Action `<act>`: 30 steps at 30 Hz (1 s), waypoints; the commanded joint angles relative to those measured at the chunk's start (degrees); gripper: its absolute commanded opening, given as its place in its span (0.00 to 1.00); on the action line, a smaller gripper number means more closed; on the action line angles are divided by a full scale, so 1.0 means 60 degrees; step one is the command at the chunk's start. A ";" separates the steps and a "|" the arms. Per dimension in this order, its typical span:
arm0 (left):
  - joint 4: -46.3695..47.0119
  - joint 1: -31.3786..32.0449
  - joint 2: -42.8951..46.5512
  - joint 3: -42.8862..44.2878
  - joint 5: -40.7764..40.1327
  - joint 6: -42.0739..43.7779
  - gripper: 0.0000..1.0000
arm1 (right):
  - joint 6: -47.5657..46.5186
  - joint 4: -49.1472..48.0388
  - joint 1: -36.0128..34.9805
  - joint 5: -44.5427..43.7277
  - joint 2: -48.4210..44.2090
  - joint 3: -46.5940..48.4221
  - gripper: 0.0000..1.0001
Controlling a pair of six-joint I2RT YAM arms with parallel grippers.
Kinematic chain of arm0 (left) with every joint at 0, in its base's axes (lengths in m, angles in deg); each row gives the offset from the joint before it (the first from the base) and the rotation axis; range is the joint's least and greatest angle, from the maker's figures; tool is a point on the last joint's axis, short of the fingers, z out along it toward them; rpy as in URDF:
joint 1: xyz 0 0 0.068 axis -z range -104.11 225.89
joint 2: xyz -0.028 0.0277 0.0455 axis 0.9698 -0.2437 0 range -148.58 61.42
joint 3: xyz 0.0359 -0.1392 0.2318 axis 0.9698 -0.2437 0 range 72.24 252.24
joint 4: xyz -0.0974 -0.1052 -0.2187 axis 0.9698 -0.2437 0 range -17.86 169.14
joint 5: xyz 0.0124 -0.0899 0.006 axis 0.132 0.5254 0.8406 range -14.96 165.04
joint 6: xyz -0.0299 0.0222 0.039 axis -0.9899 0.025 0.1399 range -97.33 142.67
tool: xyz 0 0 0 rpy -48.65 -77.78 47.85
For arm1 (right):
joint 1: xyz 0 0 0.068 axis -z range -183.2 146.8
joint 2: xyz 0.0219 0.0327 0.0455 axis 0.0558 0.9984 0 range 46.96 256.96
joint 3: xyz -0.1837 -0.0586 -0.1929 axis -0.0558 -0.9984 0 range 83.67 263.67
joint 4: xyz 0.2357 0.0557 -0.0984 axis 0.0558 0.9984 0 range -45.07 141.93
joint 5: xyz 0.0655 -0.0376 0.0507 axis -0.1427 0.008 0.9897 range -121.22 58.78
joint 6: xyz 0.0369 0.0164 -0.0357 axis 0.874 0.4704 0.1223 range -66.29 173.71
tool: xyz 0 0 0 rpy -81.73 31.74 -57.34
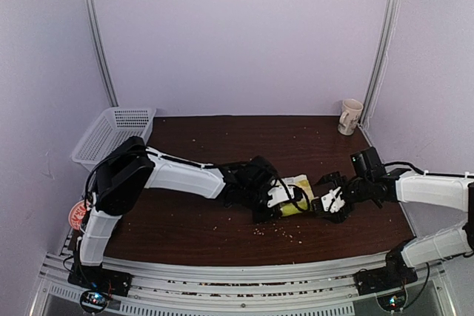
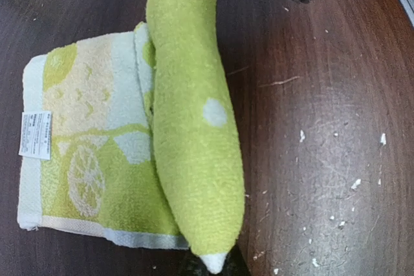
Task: Roll the towels
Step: Roll the towel at the center of the board.
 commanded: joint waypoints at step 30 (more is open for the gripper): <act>-0.1689 -0.0605 -0.1178 0.1582 0.1960 -0.1156 0.00 | 0.0031 -0.5064 -0.0856 -0.0778 0.1264 -0.2053 0.53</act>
